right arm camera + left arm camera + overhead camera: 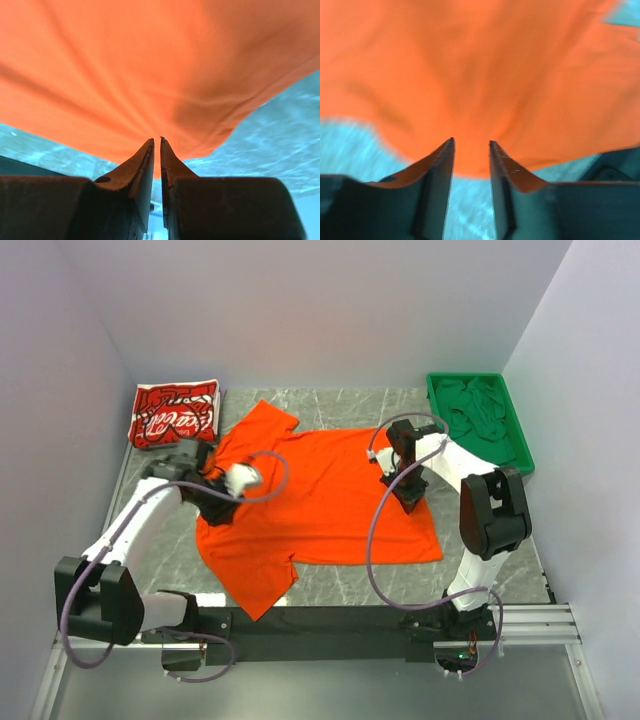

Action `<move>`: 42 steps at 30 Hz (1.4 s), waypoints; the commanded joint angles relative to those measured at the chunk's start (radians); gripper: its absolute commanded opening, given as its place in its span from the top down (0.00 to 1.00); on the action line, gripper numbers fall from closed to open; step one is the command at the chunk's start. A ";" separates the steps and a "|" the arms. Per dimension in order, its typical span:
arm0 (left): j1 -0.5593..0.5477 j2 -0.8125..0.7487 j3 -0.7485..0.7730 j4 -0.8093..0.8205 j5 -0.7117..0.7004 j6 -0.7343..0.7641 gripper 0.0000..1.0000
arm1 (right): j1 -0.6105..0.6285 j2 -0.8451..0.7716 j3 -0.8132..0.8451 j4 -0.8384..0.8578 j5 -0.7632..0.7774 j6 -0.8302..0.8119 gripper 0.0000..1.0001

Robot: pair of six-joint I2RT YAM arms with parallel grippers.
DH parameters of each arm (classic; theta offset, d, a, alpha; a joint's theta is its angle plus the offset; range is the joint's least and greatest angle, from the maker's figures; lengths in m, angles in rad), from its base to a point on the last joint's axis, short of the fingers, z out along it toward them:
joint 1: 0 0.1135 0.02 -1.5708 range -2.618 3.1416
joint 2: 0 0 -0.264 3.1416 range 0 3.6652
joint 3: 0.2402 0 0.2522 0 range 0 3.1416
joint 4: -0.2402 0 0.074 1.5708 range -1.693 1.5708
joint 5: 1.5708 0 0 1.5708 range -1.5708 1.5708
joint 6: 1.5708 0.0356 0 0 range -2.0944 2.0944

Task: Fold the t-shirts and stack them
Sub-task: Flatten the tshirt out

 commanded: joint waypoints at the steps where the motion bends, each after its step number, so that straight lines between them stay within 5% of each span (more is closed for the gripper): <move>1: -0.163 -0.009 -0.061 -0.050 0.060 0.024 0.62 | -0.003 -0.001 0.056 -0.041 -0.042 0.015 0.83; 17: -0.712 0.035 -0.351 0.240 -0.101 -0.158 0.70 | -0.009 0.194 0.136 0.070 -0.042 0.095 0.85; 35: -0.879 0.031 -0.233 -0.176 0.031 0.235 0.65 | -0.011 0.166 0.102 0.058 0.018 0.085 0.86; 40: -0.833 -0.054 -0.197 0.047 -0.045 0.076 0.65 | -0.011 0.163 0.134 0.035 -0.031 0.088 0.86; 42: -0.830 -0.063 -0.214 0.118 -0.077 0.006 0.56 | -0.009 0.172 0.163 0.027 -0.046 0.093 0.86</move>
